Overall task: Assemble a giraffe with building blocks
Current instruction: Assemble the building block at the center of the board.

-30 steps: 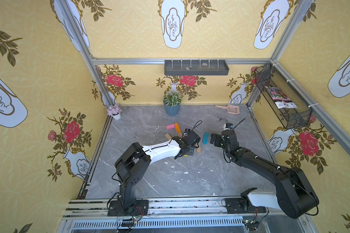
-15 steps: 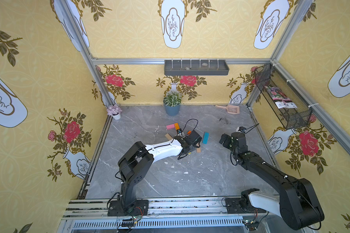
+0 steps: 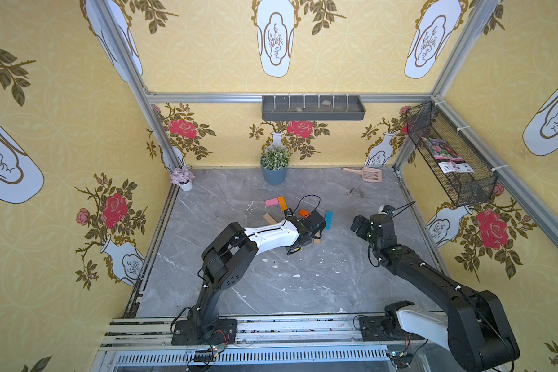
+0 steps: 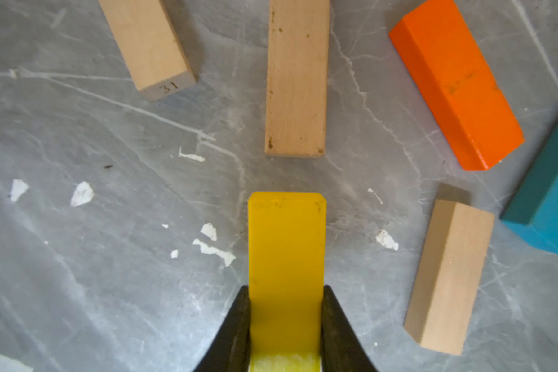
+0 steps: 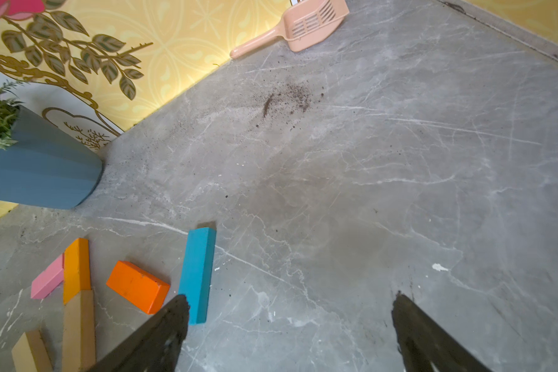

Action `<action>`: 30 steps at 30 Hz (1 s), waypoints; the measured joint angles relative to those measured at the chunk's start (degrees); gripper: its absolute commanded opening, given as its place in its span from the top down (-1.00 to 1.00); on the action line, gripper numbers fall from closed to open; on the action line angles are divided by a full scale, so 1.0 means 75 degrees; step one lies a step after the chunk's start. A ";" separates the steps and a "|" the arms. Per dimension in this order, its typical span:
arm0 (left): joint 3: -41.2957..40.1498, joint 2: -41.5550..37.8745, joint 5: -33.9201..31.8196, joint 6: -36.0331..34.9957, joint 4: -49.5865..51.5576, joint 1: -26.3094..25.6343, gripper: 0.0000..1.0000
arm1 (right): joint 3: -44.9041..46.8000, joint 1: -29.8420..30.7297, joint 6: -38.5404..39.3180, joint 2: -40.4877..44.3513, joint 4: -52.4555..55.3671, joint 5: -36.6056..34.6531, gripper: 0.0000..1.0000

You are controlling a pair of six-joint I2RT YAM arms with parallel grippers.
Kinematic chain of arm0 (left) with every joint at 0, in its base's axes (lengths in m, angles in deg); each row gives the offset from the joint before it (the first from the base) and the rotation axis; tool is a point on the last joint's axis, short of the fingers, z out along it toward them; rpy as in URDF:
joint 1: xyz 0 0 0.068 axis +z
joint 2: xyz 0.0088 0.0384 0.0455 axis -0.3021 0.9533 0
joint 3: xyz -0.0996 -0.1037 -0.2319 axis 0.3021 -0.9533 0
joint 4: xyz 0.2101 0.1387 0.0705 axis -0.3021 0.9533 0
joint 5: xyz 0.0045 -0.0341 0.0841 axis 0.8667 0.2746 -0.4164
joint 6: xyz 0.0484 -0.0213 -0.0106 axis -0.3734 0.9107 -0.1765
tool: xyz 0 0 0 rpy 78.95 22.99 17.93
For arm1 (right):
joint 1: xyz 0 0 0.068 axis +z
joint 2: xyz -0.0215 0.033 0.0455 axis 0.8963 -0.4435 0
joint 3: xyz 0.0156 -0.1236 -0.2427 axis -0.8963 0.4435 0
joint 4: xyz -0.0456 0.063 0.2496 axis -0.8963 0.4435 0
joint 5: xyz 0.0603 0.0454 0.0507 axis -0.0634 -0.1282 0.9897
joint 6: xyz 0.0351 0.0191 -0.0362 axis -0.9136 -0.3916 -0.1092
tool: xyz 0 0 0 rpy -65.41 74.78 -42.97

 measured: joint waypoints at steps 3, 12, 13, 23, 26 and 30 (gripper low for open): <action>-0.0015 0.0020 0.0055 -0.0079 0.0137 0.0000 0.69 | 0.0015 -0.0015 -0.0134 -0.0099 -0.0038 0.0038 -0.95; 0.0379 0.0411 0.0271 -0.0140 0.0472 0.0055 0.64 | 0.0032 -0.0079 -0.0189 -0.0052 -0.0041 0.0076 -0.95; 0.0423 0.0428 0.0274 -0.0140 0.0519 0.0076 0.64 | 0.0044 -0.0087 -0.0195 -0.0050 -0.0041 0.0073 -0.95; 0.1241 0.0991 0.0230 -0.0408 0.0944 0.0099 0.64 | 0.0047 -0.0128 -0.0361 -0.0111 -0.0035 0.0087 -0.95; 0.1521 0.1148 0.0187 -0.0469 0.1160 0.0096 0.64 | 0.0047 -0.0157 -0.0364 -0.0119 -0.0035 0.0105 -0.95; 0.1716 0.1259 0.0096 -0.0469 0.1402 0.0099 0.64 | 0.0076 -0.0163 -0.0367 -0.0047 -0.0079 0.0122 -0.95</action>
